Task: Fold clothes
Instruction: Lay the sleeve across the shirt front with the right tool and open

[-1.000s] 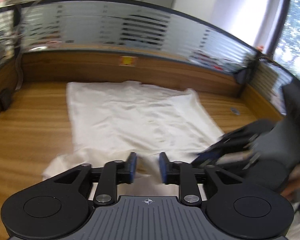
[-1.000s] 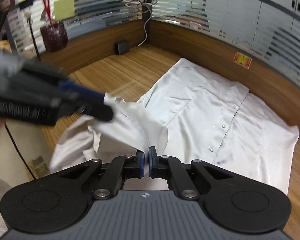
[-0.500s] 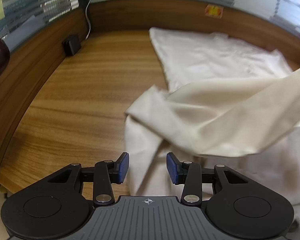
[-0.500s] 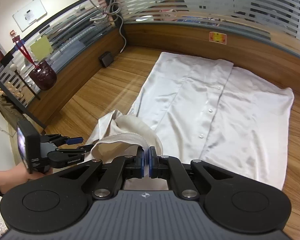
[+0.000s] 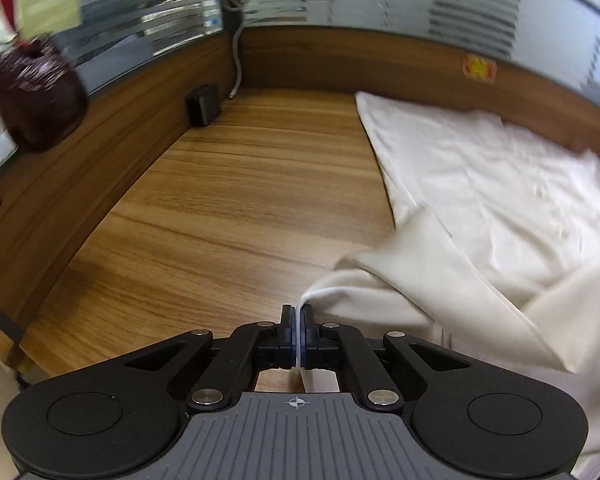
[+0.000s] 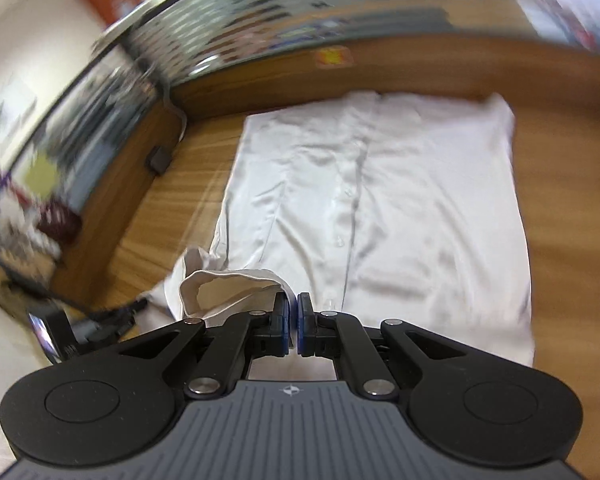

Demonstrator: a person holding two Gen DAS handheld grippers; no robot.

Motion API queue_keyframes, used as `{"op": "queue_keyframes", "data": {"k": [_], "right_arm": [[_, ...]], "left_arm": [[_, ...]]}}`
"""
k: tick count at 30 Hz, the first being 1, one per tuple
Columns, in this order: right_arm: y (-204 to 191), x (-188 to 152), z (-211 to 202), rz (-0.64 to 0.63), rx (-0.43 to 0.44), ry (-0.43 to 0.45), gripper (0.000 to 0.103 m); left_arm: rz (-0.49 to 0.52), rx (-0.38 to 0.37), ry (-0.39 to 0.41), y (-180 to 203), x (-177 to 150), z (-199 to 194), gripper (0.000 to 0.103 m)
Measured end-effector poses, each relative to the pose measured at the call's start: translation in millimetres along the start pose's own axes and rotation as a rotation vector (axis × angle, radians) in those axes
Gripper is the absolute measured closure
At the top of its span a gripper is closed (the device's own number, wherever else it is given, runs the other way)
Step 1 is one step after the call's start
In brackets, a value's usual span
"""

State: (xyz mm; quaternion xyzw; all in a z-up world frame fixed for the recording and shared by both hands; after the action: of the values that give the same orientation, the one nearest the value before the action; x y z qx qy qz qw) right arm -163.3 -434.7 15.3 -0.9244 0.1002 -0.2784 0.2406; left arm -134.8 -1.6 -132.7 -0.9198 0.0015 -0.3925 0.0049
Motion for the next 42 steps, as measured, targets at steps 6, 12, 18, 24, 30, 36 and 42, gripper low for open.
{"op": "queue_keyframes", "data": {"k": [6, 12, 18, 24, 30, 36, 42], "right_arm": [[79.2, -30.9, -10.3, 0.375, -0.001, -0.046, 0.103], [121.7, -80.0, 13.0, 0.482, -0.128, -0.104, 0.103], [121.0, -100.0, 35.4, 0.341, -0.230, -0.134, 0.098], [101.8, -106.1, 65.7, 0.240, -0.244, -0.119, 0.074], [80.6, -107.8, 100.2, 0.126, -0.261, -0.098, 0.066], [72.8, -111.0, 121.5, 0.082, -0.232, -0.083, 0.082], [71.3, -106.9, 109.2, 0.071, -0.251, -0.046, 0.103]], "left_arm": [[-0.139, -0.012, 0.010, -17.9, 3.8, -15.4, 0.099], [-0.151, 0.002, -0.001, -20.9, -2.2, -30.1, 0.099], [-0.098, 0.024, -0.022, -24.2, -13.0, -38.4, 0.099], [-0.039, 0.026, -0.014, -20.5, -16.4, -46.0, 0.099], [0.002, 0.049, -0.027, -16.5, -20.3, -46.8, 0.099], [0.017, 0.062, -0.037, -17.0, -22.4, -48.4, 0.099], [0.044, 0.019, -0.010, -11.4, -24.3, -56.9, 0.099]]}}
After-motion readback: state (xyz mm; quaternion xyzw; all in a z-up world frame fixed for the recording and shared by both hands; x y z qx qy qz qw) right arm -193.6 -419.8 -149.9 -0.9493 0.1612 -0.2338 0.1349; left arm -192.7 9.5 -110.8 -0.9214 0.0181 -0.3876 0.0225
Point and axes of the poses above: each gripper's, at about its wrist camera, not at the fingertips, and z roughly the way its jaws point, y to its right, x to its top, the point moved 2 cm from there along z, roughly the way its jaws point, and after that the axes turned 4 degrees about y, right-handed, at the moved point
